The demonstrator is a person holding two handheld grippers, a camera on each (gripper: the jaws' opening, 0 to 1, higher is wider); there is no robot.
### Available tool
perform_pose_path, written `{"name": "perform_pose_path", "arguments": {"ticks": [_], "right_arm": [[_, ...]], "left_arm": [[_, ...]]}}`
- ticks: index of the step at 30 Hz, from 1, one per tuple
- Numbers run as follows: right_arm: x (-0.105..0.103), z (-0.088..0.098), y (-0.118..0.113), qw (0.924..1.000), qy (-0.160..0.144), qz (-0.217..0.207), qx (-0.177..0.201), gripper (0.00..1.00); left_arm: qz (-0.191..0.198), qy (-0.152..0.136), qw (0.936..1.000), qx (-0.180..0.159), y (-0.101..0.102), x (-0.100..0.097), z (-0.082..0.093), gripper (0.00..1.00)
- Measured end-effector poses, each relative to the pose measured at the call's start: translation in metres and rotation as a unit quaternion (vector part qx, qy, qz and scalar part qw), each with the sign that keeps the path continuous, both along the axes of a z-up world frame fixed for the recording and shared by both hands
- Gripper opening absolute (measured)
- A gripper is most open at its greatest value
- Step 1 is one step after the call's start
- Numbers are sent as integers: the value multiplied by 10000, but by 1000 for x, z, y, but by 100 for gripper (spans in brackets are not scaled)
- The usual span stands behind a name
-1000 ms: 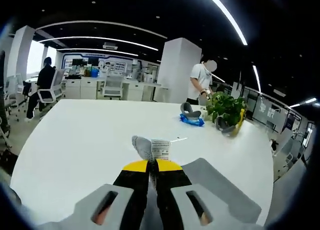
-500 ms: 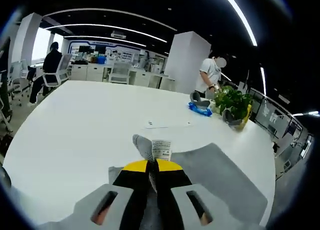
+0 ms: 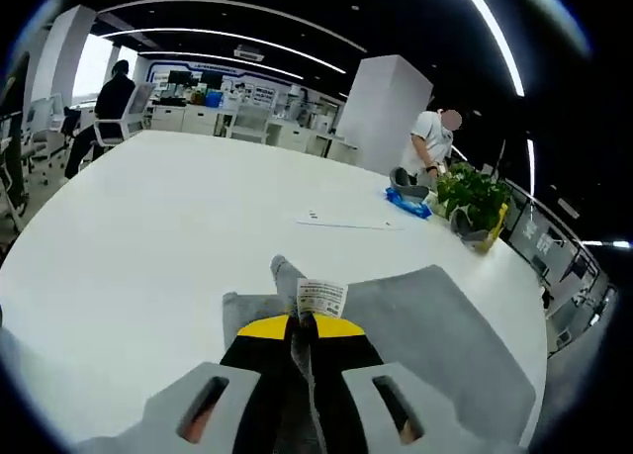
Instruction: Fold the towel on the table until its edges align and the towel forms a compact rectangular stack.
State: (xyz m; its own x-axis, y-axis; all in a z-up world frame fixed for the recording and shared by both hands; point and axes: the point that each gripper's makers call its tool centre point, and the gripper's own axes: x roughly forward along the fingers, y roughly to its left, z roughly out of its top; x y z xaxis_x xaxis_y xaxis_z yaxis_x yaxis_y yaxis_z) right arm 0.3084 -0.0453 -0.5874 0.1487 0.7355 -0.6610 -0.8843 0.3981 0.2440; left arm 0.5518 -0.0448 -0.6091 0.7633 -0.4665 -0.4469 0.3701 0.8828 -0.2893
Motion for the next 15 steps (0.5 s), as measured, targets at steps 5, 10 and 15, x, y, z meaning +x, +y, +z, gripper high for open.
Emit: {"name": "perform_pose_path", "arguments": {"ticks": [5,10,15], "right_arm": [[-2,-1,2,9999,57,34,102,3],[-3,-1,4,9999,-18,110,130,7],[3,5,-5,9998,-68,41,184,9]], "left_arm": [[81,87,9999,-48,7,-5,-3,7],[164,67,9998,-30,12,-9,1,7],[229,-112,9997,26,15,-16,12,11]]}}
